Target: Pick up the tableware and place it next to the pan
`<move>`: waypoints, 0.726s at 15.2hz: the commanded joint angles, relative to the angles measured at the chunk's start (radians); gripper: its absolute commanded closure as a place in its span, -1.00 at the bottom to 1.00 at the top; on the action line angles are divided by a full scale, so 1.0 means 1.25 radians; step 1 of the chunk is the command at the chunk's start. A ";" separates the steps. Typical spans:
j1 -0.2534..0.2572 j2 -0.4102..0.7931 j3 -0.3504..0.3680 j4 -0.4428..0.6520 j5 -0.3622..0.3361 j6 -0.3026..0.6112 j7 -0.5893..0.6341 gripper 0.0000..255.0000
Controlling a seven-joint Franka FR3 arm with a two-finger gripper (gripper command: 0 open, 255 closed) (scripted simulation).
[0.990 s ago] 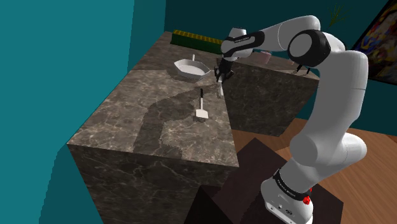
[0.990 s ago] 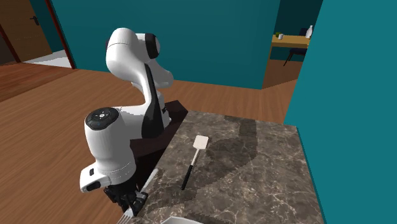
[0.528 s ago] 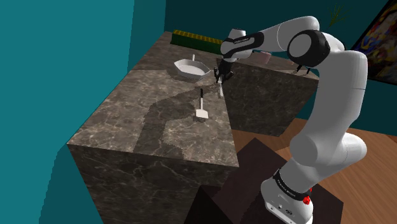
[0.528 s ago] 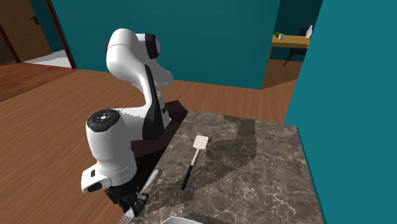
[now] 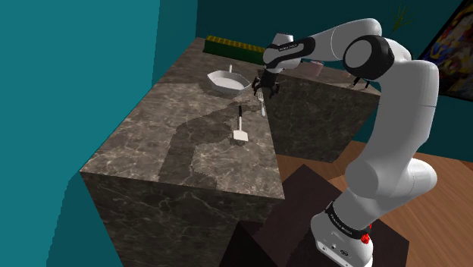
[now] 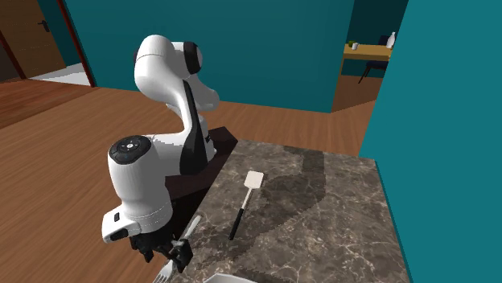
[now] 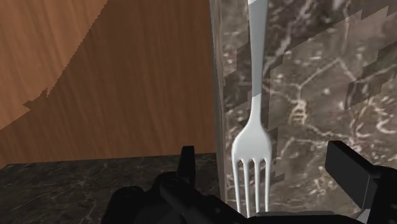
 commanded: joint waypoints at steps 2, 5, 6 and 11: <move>-0.002 -0.032 0.004 0.022 0.007 -0.053 -0.004 -1.00; -0.002 -0.041 0.005 0.030 0.009 -0.070 -0.006 -1.00; -0.002 -0.041 0.005 0.030 0.009 -0.070 -0.006 -1.00; -0.002 -0.041 0.005 0.030 0.009 -0.070 -0.006 -1.00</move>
